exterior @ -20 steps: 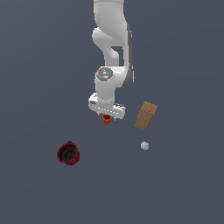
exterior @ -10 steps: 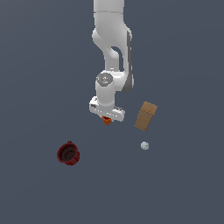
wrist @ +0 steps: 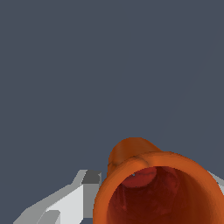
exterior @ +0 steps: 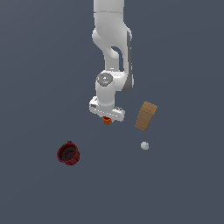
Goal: Pick up a designated object from a clutter of objects.
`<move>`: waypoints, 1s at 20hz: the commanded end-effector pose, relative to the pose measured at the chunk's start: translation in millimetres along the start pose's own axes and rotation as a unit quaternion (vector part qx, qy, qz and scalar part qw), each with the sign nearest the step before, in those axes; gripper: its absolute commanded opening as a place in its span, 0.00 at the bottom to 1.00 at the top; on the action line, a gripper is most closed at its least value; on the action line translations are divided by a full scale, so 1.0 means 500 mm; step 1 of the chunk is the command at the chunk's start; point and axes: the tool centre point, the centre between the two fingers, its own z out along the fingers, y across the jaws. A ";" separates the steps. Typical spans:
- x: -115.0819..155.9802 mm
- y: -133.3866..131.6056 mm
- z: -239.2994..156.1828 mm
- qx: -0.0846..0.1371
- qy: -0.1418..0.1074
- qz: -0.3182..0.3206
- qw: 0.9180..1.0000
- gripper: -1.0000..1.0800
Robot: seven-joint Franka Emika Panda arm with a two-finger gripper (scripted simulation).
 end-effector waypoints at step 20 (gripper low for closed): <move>0.046 0.081 -0.181 0.000 0.000 0.000 1.000 0.00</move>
